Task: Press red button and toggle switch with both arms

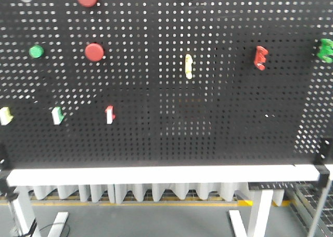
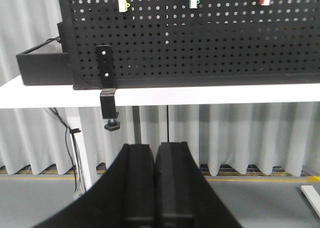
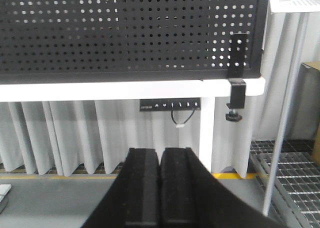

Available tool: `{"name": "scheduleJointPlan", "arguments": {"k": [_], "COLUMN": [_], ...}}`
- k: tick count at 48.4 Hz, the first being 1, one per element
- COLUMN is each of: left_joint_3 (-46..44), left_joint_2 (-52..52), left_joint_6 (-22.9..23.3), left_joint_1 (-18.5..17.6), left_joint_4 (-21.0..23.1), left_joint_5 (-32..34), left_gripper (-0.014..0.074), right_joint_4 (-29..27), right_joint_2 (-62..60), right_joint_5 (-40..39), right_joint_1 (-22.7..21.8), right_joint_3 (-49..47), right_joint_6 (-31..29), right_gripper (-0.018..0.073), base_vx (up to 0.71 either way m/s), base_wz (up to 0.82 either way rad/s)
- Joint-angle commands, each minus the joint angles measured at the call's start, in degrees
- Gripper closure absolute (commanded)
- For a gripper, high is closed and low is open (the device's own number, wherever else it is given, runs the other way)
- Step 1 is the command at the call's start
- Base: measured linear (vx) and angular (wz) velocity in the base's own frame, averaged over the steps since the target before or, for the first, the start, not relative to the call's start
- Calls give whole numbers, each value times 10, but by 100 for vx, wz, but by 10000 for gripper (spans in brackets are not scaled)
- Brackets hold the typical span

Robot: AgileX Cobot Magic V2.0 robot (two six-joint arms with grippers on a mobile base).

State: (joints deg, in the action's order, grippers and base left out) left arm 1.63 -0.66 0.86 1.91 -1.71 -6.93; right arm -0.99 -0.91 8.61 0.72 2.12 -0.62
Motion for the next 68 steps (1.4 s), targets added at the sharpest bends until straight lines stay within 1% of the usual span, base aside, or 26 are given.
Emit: {"name": "scheduleJointPlan", "arguments": {"k": [1,22,55,61,67,68], "left_joint_3": [15,15,15,15,15,15], "left_joint_2": [-8,-8,-8,-8,-8,-8], "left_joint_6": [2,2,2,2,2,2], "left_joint_1": [-2,-2,-2,-2,-2,-2], "left_joint_4": [4,4,4,4,5,5], "left_joint_5": [46,46,46,57,65,75], "left_gripper": [594,594,594,594,594,594], "right_joint_4": [5,5,5,5,5,5], "right_joint_2": [-6,-6,-6,-6,-6,-6], "right_joint_5": [-47,-47,-51,-82,-141,-152], "right_joint_1": [-4,-4,-4,-4,-4,-4], "right_joint_3": [2,2,2,2,2,2], "right_joint_6": [-2,-2,-3,-3,-3,-3], "right_gripper": [559,559,559,559,559,559], "base_vx": [23,13,1,0,0,0], "base_wz": [-1,0,0,0,0,0]}}
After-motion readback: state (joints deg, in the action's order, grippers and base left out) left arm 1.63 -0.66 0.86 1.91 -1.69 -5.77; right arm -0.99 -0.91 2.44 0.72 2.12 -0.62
